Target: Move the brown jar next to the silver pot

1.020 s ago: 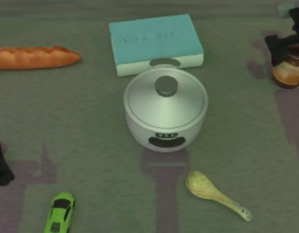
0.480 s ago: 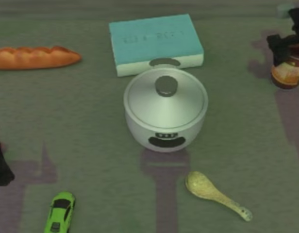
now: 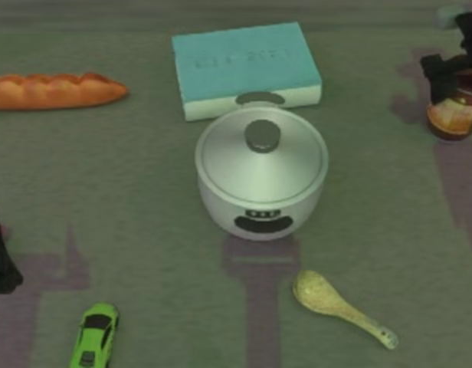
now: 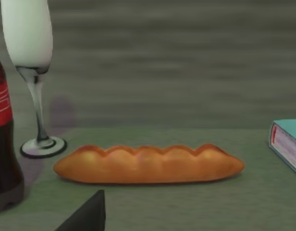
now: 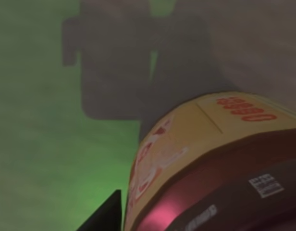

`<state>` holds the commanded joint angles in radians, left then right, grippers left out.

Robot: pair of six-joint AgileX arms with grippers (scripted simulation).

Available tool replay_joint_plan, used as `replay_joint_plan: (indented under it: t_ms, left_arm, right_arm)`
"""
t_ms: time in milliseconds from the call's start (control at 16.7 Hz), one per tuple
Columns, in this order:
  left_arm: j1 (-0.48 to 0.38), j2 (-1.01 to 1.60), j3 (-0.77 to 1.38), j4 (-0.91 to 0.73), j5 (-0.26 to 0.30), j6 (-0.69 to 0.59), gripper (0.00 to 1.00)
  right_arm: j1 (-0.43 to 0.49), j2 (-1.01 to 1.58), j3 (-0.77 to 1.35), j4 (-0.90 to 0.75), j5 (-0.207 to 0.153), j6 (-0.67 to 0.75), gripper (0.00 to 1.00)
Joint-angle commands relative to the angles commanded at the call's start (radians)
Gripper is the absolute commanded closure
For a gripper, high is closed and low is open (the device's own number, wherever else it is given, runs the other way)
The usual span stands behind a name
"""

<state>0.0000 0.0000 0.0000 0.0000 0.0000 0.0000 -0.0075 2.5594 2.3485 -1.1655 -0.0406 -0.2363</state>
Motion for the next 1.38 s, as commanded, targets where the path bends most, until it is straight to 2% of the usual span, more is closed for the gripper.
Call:
replay_joint_plan:
  t_ms: [360,960,1380]
  left_arm:
    - [0.0,0.0,0.0,0.0,0.0,0.0,0.0]
    - [0.0,0.0,0.0,0.0,0.0,0.0,0.0]
    - [0.0,0.0,0.0,0.0,0.0,0.0,0.0]
  right_arm:
    - [-0.002,-0.017,-0.015,-0.001,-0.001,0.0,1.0]
    - [0.008,-0.465,-0.42,-0.037,-0.006,0.001,1.0]
    - [0.006,-0.51,-0.465,-0.041,-0.006,0.004,1.0]
